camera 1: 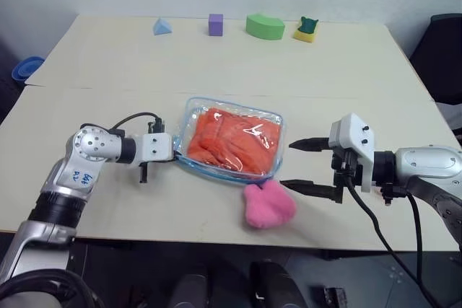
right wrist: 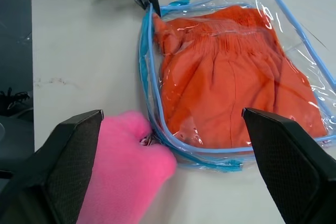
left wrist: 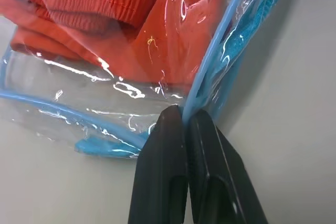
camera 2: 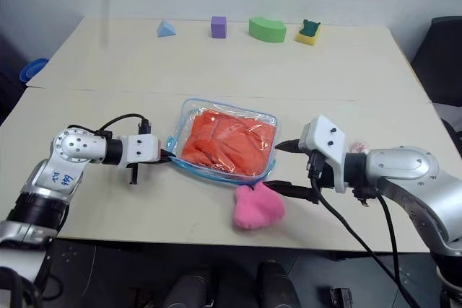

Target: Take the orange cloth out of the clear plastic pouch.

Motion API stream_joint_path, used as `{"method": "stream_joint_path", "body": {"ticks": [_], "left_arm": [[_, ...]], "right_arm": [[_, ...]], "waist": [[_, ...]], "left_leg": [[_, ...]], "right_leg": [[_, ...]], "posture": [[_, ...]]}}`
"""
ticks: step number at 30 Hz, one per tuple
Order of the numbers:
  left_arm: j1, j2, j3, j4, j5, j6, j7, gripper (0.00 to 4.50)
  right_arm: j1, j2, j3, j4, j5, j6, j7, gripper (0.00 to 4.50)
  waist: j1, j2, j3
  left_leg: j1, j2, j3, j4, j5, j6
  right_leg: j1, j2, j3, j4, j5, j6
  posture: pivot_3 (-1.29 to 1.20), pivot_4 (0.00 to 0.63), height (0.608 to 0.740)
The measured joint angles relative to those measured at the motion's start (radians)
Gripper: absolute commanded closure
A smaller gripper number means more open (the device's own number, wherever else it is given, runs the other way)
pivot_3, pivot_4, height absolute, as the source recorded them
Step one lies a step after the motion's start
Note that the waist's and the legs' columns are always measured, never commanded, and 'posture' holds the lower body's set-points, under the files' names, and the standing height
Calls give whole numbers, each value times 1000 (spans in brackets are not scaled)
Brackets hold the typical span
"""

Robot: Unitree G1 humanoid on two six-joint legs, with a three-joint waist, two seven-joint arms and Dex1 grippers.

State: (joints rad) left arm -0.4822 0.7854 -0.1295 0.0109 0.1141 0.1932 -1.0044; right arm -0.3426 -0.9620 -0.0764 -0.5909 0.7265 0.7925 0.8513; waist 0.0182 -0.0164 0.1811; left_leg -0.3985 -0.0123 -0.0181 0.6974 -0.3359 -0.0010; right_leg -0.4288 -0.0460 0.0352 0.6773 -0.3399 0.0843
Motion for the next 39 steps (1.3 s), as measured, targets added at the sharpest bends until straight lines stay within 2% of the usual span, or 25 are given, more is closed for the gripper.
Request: {"method": "stream_joint_path", "body": {"ticks": [6,11,13,16,20,27,30,32,35,39], "left_arm": [[142,-52,13,-416,40,542,130,4464],[166,-91,-19,-535,50,696,205,4464],[175,-90,-20,-544,44,696,216,4464],[191,-84,-8,-541,17,649,218,3799],[243,-33,20,-539,-32,533,192,2617],[297,90,212,-504,-198,408,45,2617],[297,143,304,-484,-331,388,-83,2617],[243,180,329,-462,-428,411,-164,2617],[71,186,284,-423,-545,462,-247,2617],[-148,64,76,-353,-579,483,-308,2617]], "right_arm": [[50,-1,-13,-18,-3,-1,-13,87],[123,-43,-24,-27,-47,-22,6,87],[137,-51,-32,-25,-63,-37,25,87],[139,-61,-33,-10,-84,-63,54,87],[139,-63,-29,24,-118,-99,104,87],[107,-73,8,132,-194,-181,184,87],[89,-85,15,167,-218,-203,210,87],[82,-86,16,172,-223,-205,225,87],[76,-95,15,171,-229,-210,250,87],[87,-121,-8,166,-229,-225,291,87]], "waist": [[1,0,0],[5,0,0],[5,0,0],[5,0,0],[3,0,0],[0,0,0],[0,0,0],[3,0,0],[8,0,0],[5,1,0]], "left_leg": [[0,0,0,0,0,0],[1,0,0,0,-1,3],[1,0,1,0,-1,2],[2,0,1,0,-1,2],[2,0,0,0,-1,2],[3,0,1,-1,-1,2],[3,1,1,-2,0,0],[3,0,0,-2,0,0],[5,0,-1,-1,0,0],[10,-1,-1,-2,-2,3]], "right_leg": [[0,0,0,1,0,0],[1,0,1,0,0,0],[1,0,1,-2,0,0],[1,0,1,-3,0,0],[1,0,1,-4,0,0],[2,0,1,-5,0,0],[2,0,0,-6,0,0],[3,0,0,-7,0,0],[6,-1,-2,-9,0,0],[13,0,-1,-12,1,1]], "posture": [[0,150,740],[0,150,740],[0,150,740],[0,150,740],[0,150,740],[0,150,740],[0,150,740],[0,150,740],[0,150,740],[0,150,740]]}}
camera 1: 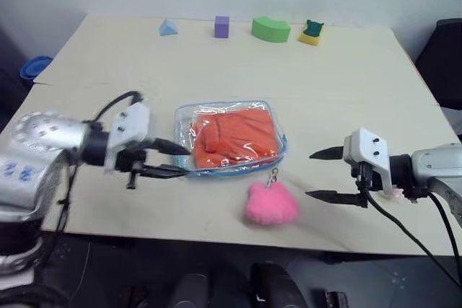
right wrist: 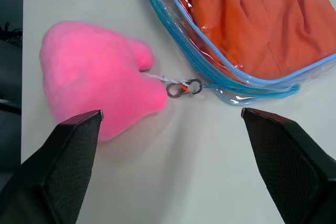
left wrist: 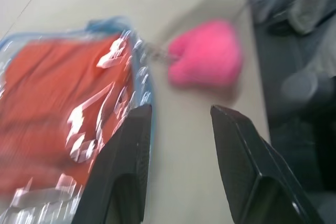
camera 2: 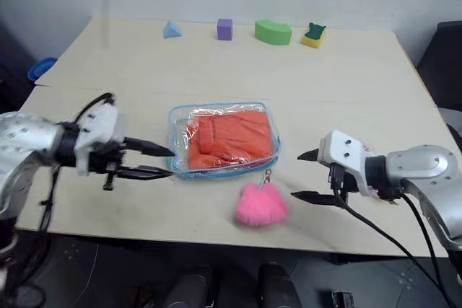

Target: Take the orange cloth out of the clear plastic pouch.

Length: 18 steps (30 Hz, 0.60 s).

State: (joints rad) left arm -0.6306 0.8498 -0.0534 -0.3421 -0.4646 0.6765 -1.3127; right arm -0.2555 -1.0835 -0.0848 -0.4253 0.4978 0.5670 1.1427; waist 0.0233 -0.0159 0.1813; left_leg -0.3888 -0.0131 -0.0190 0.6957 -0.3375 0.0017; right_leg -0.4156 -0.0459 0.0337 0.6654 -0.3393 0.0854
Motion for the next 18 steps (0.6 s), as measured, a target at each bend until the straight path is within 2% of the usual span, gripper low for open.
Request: {"method": "stream_joint_path", "body": {"ticks": [3,6,12,18], "left_arm": [[-72,-78,-159,76,44,-47,-35,2617],[-125,-188,-263,179,110,-92,-18,2079],[-154,-301,-358,277,214,-164,45,211],[-154,-356,-409,310,280,-218,71,211]], "right_arm": [[10,-7,-17,-5,0,3,0,87],[41,-7,-44,-26,4,23,-10,87],[121,-8,-112,-102,25,69,-40,87],[135,-8,-130,-145,44,102,-68,87]], "waist": [[-11,0,0],[-11,0,0],[-10,0,0],[-2,0,0]], "left_leg": [[1,1,1,-2,0,0],[1,1,1,-2,0,0],[1,1,1,-1,0,0],[1,1,1,-1,0,0]], "right_leg": [[0,1,2,-1,0,0],[0,2,1,-1,0,0],[0,2,2,-1,0,1],[0,2,2,-1,0,1]], "posture": [[0,150,740],[0,150,740],[0,150,740],[0,150,740]]}}
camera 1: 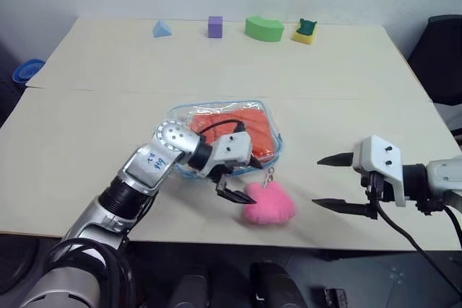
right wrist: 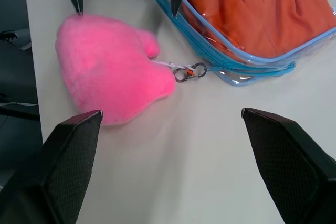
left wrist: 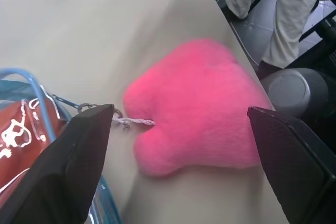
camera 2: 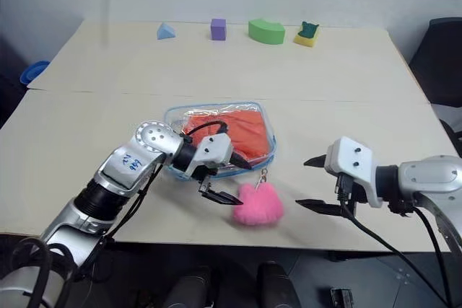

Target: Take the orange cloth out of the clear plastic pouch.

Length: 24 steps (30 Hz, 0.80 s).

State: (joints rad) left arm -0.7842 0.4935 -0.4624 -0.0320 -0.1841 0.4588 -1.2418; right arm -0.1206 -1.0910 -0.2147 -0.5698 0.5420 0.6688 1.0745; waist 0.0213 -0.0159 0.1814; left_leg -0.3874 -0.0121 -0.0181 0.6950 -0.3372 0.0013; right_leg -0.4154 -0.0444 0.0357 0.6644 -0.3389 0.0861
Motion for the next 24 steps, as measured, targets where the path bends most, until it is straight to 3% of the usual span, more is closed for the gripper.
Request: {"method": "stream_joint_path", "body": {"ticks": [7,10,14,21,24], "left_arm": [[11,-12,-77,5,30,-14,-51,211],[24,-16,-90,5,35,-13,-55,750],[45,-5,-84,0,37,-12,-48,2022],[100,108,-25,-106,8,49,-73,4099],[114,118,-3,-135,-7,89,-58,4099]], "right_arm": [[-80,5,61,10,-8,-1,-15,87],[-131,19,120,38,-35,-27,-19,87],[-203,51,223,114,-155,-137,-40,87],[-322,169,401,302,-401,-424,-68,87],[-350,212,443,365,-467,-556,-64,87]], "waist": [[0,0,0],[1,0,0],[0,0,0],[-17,0,0],[-19,0,0]], "left_leg": [[0,0,0,0,0,0],[0,0,0,0,0,0],[0,0,0,0,0,0],[0,0,0,-1,1,-1],[0,0,0,0,1,-1]], "right_leg": [[0,0,0,0,0,0],[0,0,0,-1,0,0],[0,0,0,-1,0,0],[0,0,0,-1,0,0],[0,0,0,-1,0,0]], "posture": [[0,150,740],[0,150,740],[0,150,740],[0,150,740],[0,150,740]]}}
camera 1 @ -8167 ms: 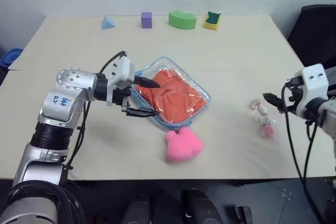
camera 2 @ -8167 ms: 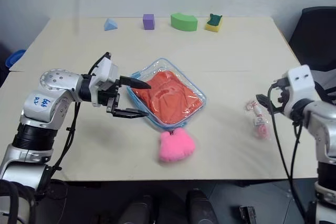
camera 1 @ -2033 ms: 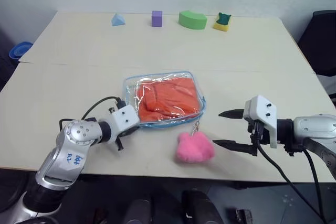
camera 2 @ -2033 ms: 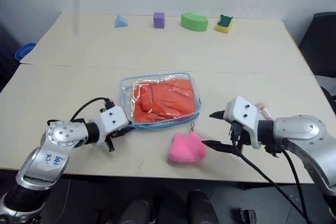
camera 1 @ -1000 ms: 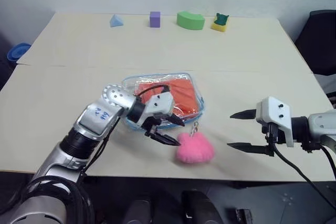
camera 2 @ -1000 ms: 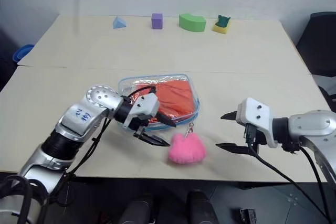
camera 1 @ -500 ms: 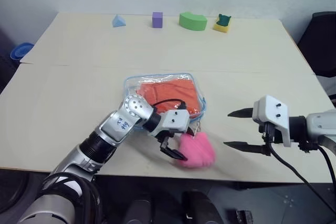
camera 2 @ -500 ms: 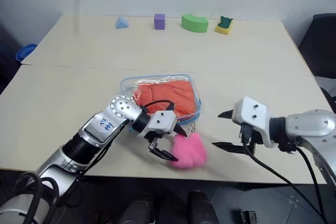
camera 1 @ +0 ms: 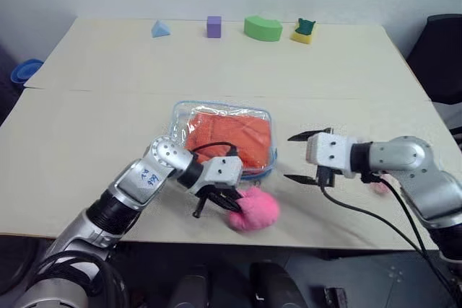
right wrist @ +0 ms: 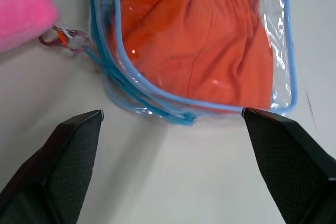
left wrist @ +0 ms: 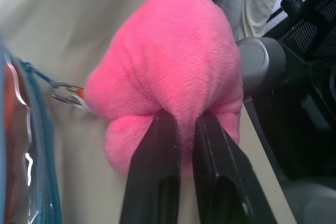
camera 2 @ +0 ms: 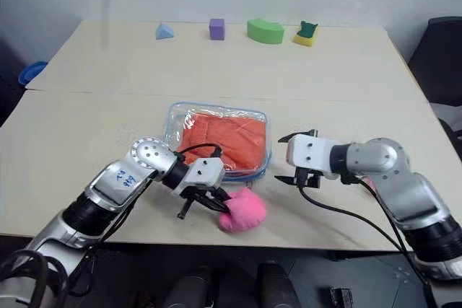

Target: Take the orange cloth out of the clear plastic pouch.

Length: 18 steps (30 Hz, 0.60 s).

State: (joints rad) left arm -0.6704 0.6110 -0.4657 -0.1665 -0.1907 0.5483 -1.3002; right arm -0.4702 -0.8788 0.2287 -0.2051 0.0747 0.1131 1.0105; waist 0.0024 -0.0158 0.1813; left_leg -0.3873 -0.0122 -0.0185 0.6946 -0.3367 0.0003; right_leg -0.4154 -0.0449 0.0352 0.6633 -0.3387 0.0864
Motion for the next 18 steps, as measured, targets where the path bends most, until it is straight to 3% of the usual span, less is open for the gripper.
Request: {"method": "stream_joint_path", "body": {"ticks": [4,7,18], "left_arm": [[6,-1,12,-25,0,19,30,4099],[12,-1,15,-37,0,34,49,4141],[49,3,36,-68,-4,50,93,4141]], "right_arm": [[-37,70,31,67,-43,-104,2,87],[-48,96,41,98,-61,-143,9,697],[-55,116,47,159,-95,-243,41,4460]], "waist": [[-4,0,0],[-4,0,0],[-5,0,0]], "left_leg": [[0,0,0,0,0,0],[0,0,0,0,0,0],[0,0,0,0,0,0]], "right_leg": [[0,0,0,1,0,0],[0,0,0,1,0,0],[0,0,0,1,0,0]], "posture": [[0,150,740],[0,150,740],[0,150,740]]}}
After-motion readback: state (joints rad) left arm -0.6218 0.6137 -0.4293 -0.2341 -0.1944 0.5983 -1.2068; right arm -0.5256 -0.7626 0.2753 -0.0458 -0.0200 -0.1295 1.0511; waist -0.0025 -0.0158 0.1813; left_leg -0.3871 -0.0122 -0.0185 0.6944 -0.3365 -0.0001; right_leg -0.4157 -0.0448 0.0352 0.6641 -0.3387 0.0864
